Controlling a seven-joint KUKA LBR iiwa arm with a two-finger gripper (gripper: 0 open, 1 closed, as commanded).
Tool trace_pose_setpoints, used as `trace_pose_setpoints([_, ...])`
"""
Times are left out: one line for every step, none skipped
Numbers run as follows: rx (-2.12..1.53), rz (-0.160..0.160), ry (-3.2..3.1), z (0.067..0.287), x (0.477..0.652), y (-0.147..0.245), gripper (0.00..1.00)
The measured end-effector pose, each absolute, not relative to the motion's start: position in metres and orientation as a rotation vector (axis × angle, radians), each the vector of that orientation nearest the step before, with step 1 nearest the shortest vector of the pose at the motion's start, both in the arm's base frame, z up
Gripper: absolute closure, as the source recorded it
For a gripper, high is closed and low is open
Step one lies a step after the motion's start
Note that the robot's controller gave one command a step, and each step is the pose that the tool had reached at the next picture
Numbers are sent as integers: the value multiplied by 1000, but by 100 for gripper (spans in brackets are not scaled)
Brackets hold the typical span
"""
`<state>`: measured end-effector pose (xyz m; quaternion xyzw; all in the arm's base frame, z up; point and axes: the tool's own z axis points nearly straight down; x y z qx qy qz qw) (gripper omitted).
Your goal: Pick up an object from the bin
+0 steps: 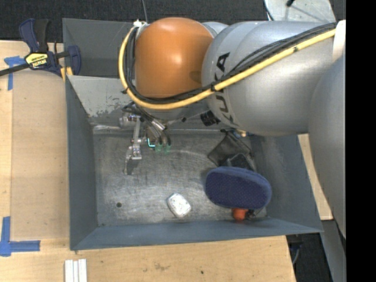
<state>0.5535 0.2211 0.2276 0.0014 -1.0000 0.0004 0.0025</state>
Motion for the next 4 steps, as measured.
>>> trace_pose_setpoints([185,-6,-3144,70,506,210,0])
trace_pose_setpoints([357,1,-3131,178,503,154,0])
trace_pose_setpoints([858,-2,-3022,81,501,88,0])
trace_pose_setpoints([114,-1,-3144,119,489,75,0])
